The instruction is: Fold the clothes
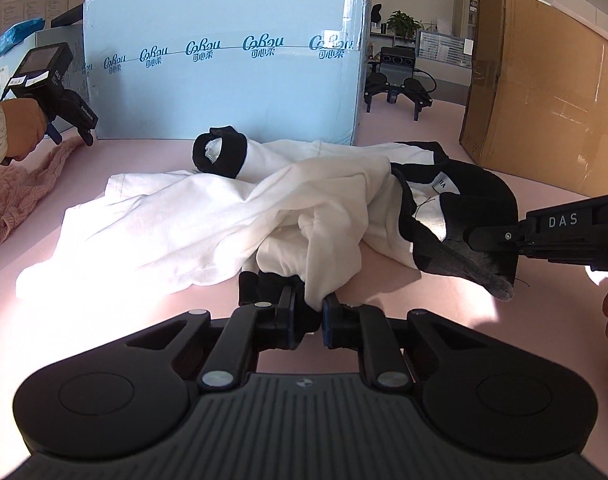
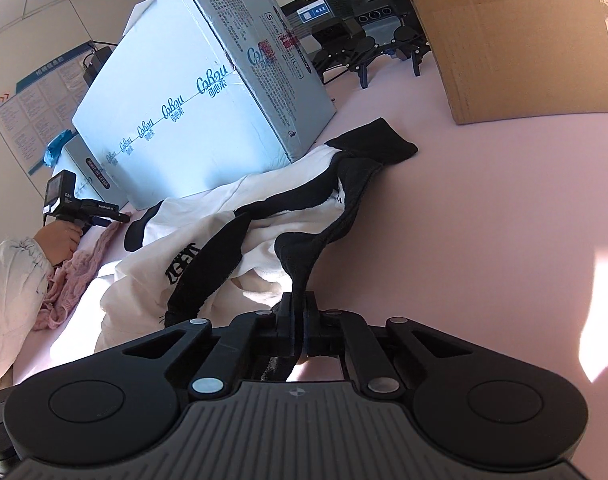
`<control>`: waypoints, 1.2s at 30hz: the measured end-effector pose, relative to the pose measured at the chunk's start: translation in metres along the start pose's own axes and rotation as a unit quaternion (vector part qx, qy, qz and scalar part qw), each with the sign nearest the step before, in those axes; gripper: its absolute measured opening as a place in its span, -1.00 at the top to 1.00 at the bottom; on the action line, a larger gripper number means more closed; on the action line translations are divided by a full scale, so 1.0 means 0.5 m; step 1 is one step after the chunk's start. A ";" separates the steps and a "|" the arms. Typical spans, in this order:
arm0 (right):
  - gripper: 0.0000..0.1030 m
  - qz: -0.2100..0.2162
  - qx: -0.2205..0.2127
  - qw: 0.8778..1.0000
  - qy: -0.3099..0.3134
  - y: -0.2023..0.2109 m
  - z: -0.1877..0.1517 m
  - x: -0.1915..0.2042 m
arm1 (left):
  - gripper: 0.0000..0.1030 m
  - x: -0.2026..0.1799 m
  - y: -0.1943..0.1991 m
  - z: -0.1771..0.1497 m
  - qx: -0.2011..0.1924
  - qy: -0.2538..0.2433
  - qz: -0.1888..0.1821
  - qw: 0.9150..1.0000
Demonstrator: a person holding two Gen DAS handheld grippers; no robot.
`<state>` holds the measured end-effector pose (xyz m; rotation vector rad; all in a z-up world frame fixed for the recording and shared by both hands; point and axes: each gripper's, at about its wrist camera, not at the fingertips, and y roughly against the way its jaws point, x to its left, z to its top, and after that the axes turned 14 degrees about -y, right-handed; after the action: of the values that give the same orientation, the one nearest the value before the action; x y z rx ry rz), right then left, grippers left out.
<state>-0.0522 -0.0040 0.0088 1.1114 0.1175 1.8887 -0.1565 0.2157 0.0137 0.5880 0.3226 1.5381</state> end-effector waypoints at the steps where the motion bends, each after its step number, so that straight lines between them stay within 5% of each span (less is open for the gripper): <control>1: 0.94 0.000 -0.008 1.000 -0.002 0.004 0.004 0.003 | 0.79 0.000 0.003 0.002 -0.007 0.000 -0.004 1.000; 8: 0.94 0.006 -0.057 0.998 -0.034 0.079 0.039 0.003 | 0.80 -0.038 0.015 0.024 0.001 -0.028 -0.003 1.000; 15: 0.94 -0.006 -0.118 0.991 -0.066 0.250 0.073 -0.073 | 0.79 -0.177 0.057 0.071 -0.015 -0.068 -0.090 0.994; 23: 0.94 -0.073 -0.199 0.972 -0.104 0.502 0.051 -0.254 | 0.79 -0.405 0.105 0.068 -0.027 -0.163 -0.212 0.963; 29: 0.94 -0.145 -0.224 0.956 -0.124 0.658 -0.003 -0.395 | 0.79 -0.485 0.138 0.048 -0.029 -0.193 -0.281 0.940; 36: 0.93 -0.205 -0.195 0.953 -0.104 0.660 -0.052 -0.437 | 0.68 -0.464 0.125 0.019 -0.013 -0.199 -0.267 0.943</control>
<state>-0.2487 -0.3485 0.0118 0.9210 -0.1311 1.3420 -0.2105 -0.0186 0.0172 0.7051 0.1324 0.8748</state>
